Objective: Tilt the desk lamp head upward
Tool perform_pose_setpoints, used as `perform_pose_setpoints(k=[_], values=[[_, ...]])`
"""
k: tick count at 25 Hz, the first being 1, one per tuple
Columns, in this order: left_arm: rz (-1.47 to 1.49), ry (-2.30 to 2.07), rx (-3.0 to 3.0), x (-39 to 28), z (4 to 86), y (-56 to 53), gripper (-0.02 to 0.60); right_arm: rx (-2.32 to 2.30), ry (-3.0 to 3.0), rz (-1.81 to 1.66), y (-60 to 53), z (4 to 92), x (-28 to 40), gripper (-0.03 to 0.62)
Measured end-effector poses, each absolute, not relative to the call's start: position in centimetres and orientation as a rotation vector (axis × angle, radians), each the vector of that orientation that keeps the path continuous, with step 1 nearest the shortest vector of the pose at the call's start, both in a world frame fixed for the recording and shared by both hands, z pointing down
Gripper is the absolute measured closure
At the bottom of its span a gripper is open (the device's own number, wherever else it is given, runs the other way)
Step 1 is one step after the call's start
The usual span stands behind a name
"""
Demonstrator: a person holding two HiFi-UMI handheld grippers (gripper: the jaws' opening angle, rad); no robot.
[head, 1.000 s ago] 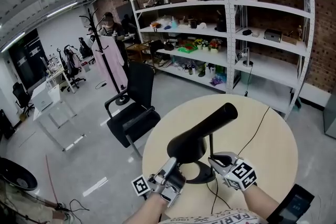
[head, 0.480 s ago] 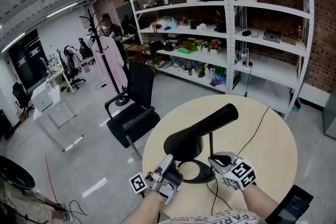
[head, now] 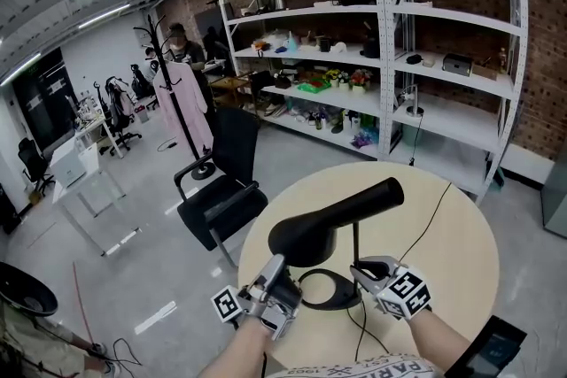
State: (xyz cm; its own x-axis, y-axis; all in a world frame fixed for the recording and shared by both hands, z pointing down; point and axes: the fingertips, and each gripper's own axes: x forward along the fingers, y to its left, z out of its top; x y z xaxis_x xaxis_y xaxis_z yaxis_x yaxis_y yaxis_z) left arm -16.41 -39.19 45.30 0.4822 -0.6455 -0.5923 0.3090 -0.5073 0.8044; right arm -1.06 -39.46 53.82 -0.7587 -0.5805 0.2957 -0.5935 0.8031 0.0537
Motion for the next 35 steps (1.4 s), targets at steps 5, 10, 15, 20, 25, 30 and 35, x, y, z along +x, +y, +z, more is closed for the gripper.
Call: perform_pose_setpoints(k=[5,10,15,20,25,30,35], values=[[-1.217,-0.284,1.752,-16.8,44.8,-39.7,0.546,0.916,-2.69,0.062,-39.7,54.0,-0.9,0.548],[-1.22,-0.303,1.773,-17.3,44.1,-40.1,0.548,0.907,-2.68,0.068,-39.8,54.3,-0.8,0.548],[-1.191,-0.341,1.84,-18.3,42.7,-40.4,0.549,0.907,-2.686,0.072,-39.9,54.2,-0.7,0.548],[-1.17,-0.363,1.877,-18.6,41.9,-40.4,0.551,0.903,-2.691,0.07,-39.7,54.3,-0.8,0.548],[-1.179,-0.377,1.886,-18.9,41.8,-40.3,0.551,0.892,-2.691,0.066,-39.7,54.5,-0.9,0.548],[-1.178,-0.392,1.924,-19.6,40.9,-40.5,0.554,0.889,-2.691,0.066,-39.7,54.6,-1.0,0.548],[-1.162,-0.404,1.978,-20.1,39.8,-40.5,0.557,0.88,-2.694,0.068,-39.5,54.6,-1.1,0.548]])
